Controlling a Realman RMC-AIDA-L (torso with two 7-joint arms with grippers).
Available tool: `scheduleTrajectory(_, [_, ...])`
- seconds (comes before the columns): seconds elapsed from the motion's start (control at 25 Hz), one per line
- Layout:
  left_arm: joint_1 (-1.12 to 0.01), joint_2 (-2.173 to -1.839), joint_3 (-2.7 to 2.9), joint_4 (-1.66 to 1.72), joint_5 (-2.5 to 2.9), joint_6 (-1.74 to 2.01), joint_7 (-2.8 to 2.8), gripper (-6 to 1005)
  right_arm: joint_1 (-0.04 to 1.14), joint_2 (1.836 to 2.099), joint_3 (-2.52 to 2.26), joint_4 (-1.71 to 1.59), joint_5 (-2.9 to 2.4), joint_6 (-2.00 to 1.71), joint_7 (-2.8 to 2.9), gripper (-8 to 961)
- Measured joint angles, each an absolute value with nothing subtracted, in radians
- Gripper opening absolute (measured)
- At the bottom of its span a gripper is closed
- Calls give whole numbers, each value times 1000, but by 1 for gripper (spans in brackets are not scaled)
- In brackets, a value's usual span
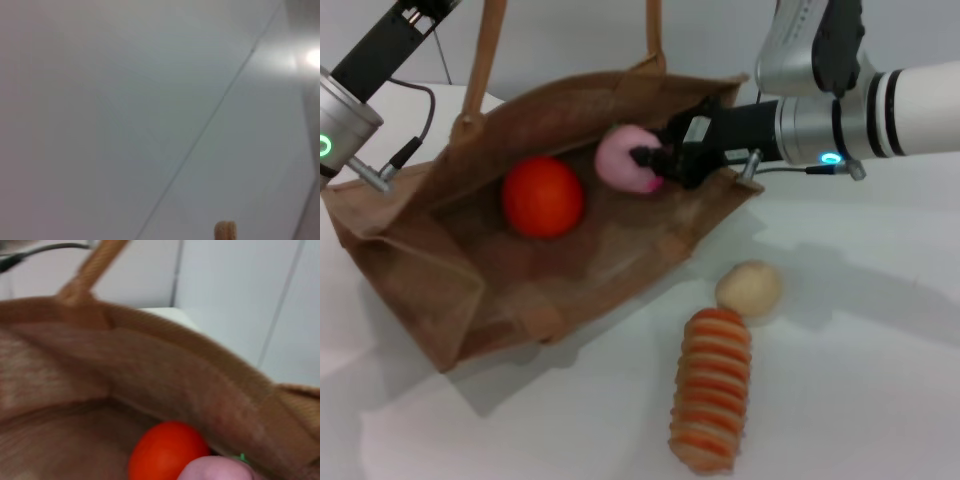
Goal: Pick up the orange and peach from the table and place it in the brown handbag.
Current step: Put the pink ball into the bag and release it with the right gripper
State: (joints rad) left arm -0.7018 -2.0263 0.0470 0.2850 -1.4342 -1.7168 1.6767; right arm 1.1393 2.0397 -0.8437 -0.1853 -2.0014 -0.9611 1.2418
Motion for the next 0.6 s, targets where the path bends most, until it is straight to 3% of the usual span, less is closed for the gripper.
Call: scheduleTrajectory(0.6, [-703,-2024,41,291,-1445,-1885,1622,96,1132,2040,-842,-167,-1946,-827,1239,214])
